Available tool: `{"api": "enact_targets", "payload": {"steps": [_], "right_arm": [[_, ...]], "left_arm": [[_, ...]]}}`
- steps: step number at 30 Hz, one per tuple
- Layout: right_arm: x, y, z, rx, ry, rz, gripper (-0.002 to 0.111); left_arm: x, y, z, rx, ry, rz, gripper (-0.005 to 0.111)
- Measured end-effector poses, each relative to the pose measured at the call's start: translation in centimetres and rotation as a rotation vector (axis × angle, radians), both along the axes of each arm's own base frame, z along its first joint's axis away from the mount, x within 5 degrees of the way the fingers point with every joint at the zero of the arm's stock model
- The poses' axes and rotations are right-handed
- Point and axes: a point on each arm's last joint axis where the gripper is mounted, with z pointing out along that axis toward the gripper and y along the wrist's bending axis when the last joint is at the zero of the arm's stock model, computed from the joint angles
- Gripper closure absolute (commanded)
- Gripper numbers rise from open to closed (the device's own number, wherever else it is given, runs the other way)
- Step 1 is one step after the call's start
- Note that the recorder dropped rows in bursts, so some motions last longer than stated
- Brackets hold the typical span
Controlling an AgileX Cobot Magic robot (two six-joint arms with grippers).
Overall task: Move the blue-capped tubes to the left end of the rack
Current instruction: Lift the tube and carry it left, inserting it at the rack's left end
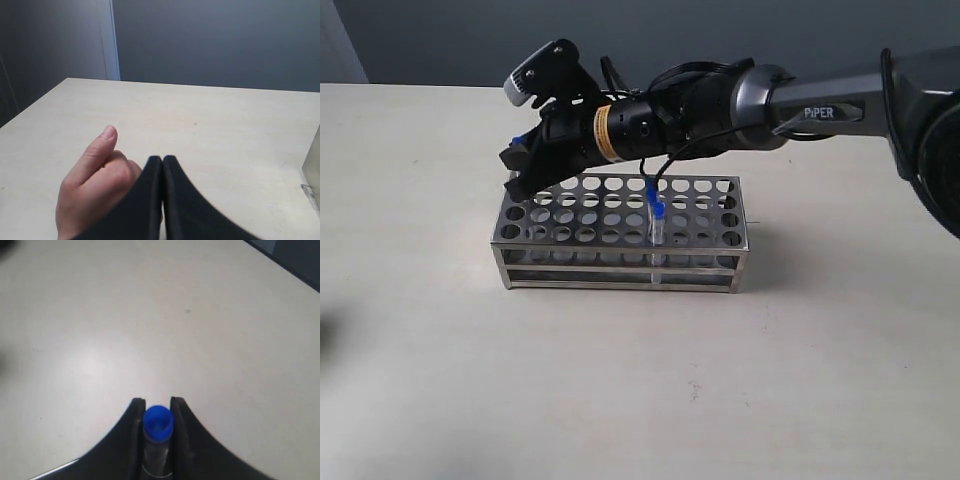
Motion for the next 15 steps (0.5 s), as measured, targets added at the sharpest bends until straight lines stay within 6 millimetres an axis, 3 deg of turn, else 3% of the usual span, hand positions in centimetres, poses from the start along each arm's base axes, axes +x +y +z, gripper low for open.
{"api": "enact_targets", "payload": {"steps": [4, 10, 15], "right_arm": [[0.03, 0.03, -0.14, -0.006, 0.017, -0.002, 0.106], [-0.25, 0.12, -0.17, -0.009, 0.022, 0.033, 0.071], [-0.58, 0.29, -0.32, -0.002, 0.034, 0.074, 0.064]], "left_arm": [[0.0, 0.0, 0.0, 0.0, 0.0, 0.0, 0.106], [0.0, 0.0, 0.0, 0.0, 0.0, 0.0, 0.106], [0.0, 0.0, 0.0, 0.0, 0.0, 0.0, 0.106]]}}
